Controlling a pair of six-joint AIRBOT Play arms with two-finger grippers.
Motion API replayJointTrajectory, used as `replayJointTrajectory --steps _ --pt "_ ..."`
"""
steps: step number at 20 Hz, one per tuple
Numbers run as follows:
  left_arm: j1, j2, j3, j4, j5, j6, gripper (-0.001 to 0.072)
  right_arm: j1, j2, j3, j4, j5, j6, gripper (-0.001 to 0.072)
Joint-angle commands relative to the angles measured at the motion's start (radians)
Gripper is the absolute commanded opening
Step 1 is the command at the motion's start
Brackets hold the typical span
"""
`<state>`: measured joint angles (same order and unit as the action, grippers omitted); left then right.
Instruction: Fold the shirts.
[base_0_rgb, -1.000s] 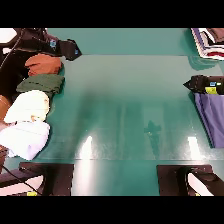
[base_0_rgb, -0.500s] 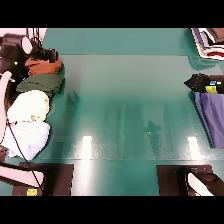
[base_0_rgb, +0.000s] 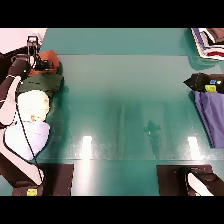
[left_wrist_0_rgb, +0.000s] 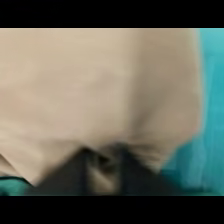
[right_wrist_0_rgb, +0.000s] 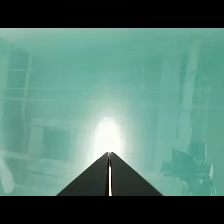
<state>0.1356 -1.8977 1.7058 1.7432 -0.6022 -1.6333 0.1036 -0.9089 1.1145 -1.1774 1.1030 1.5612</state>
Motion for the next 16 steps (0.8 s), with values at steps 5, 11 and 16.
replayJointTrajectory --steps 5,11,16 --pt "0.007 0.013 0.224 -0.022 -0.25 -0.001 0.0025 -0.001 0.001 0.004 -0.001 -0.069 0.0 0.0021" --pt "-0.135 0.416 0.346 -0.052 -0.462 0.136 0.0024 -0.005 -0.036 0.258 -0.001 -0.088 -0.101 0.002" --pt "-0.443 0.643 0.344 -0.047 -0.74 0.134 0.0023 -0.005 -0.108 0.481 -0.001 -0.054 -0.109 0.002"
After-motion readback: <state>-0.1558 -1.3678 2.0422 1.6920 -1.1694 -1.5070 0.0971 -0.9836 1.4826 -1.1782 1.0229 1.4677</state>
